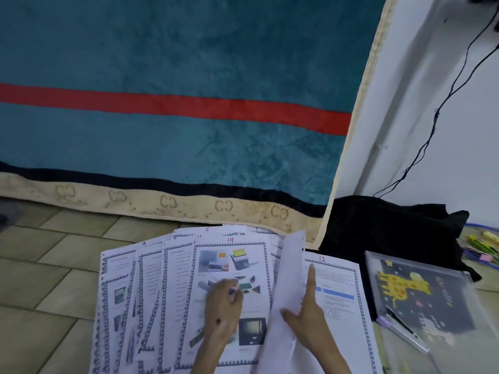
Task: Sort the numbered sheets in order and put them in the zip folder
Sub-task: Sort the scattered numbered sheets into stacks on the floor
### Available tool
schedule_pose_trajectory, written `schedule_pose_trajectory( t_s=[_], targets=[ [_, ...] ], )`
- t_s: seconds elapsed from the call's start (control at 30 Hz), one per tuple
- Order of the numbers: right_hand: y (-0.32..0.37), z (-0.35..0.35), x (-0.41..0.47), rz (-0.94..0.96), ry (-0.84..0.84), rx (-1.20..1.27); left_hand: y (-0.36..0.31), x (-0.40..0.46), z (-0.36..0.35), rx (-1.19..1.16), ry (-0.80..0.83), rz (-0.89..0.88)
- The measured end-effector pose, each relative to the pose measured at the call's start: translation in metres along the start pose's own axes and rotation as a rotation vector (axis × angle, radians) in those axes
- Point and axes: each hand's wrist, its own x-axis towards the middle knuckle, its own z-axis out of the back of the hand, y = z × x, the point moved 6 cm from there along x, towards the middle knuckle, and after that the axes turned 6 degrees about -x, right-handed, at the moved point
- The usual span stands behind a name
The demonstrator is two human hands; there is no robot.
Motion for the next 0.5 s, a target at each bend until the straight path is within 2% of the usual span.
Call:
schedule_pose_trajectory(
  t_s=[0.07,0.1,0.17,0.23,0.3,0.37,0.5],
  targets=[
    [-0.001,0.004,-0.002,0.030,-0.024,0.017,0.018,0.001,0.028,0.255,-0.157,0.126],
    [0.001,0.004,-0.004,0.054,-0.020,0.024,0.025,0.002,0.037,0.262,-0.187,0.198],
    [0.001,0.000,-0.002,0.082,-0.011,0.004,0.037,0.009,0.045,0.154,-0.214,0.238],
    [0.001,-0.004,0.000,0.060,-0.004,-0.038,0.037,0.018,0.051,-0.078,-0.231,0.175],
    [0.002,-0.007,0.003,-0.019,0.013,0.006,0.024,0.020,0.057,-0.217,-0.203,0.069],
    [0.006,-0.006,0.002,-0.070,0.032,0.112,0.006,0.018,0.055,-0.246,-0.127,0.003],
    [0.025,-0.004,-0.007,-0.035,0.004,0.299,-0.024,0.005,0.025,-0.456,0.088,-0.052]
  ],
)
